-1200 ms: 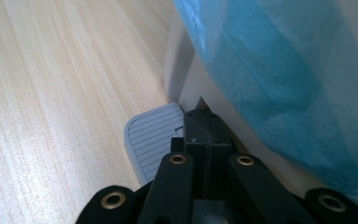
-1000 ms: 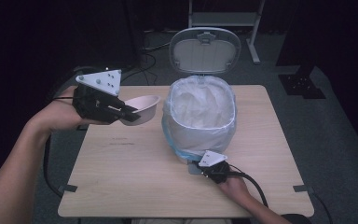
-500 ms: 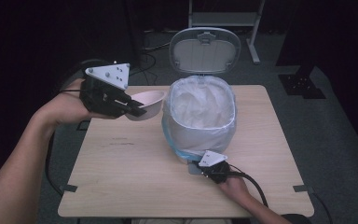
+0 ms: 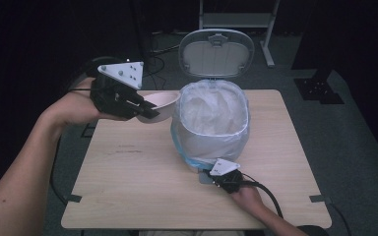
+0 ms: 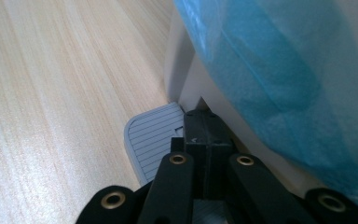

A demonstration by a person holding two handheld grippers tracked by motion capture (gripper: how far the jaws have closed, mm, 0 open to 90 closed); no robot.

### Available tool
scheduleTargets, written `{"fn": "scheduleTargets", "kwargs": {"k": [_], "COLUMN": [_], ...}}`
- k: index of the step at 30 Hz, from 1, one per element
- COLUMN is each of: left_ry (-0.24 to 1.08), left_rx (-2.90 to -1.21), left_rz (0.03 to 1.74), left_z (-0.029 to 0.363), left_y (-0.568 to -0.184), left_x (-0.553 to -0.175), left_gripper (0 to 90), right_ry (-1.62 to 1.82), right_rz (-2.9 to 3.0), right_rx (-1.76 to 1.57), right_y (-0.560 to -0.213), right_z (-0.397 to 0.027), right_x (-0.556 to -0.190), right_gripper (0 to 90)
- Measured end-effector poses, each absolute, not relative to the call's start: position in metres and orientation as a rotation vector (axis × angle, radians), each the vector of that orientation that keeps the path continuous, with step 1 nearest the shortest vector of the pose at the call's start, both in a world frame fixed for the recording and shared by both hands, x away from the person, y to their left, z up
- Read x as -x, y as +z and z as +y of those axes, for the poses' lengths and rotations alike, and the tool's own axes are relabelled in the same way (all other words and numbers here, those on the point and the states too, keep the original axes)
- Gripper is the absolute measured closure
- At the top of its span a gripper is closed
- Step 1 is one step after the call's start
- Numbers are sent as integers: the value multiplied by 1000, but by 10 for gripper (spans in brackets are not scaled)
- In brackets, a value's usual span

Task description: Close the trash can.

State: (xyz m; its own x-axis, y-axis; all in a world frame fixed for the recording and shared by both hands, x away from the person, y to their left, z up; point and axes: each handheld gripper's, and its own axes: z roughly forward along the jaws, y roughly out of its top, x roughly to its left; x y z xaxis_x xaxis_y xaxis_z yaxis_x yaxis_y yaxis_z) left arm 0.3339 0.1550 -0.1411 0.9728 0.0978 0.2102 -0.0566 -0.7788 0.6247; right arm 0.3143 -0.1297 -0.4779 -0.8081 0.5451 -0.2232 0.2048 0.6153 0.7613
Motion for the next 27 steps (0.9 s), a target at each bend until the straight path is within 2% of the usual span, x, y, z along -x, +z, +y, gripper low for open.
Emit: {"fn": "scheduleTargets", "kwargs": {"k": [27], "left_ry": [262], "left_rx": [-2465], "left_rz": [-67], "left_z": [93], "left_y": [-137], "left_x": [-357], "left_gripper": [832], "right_ry": [1056], "right_rz": [2405], "right_rx": [-593], "right_y": [-478], "right_z": [-130], "right_x": [-314], "right_gripper": [900]}}
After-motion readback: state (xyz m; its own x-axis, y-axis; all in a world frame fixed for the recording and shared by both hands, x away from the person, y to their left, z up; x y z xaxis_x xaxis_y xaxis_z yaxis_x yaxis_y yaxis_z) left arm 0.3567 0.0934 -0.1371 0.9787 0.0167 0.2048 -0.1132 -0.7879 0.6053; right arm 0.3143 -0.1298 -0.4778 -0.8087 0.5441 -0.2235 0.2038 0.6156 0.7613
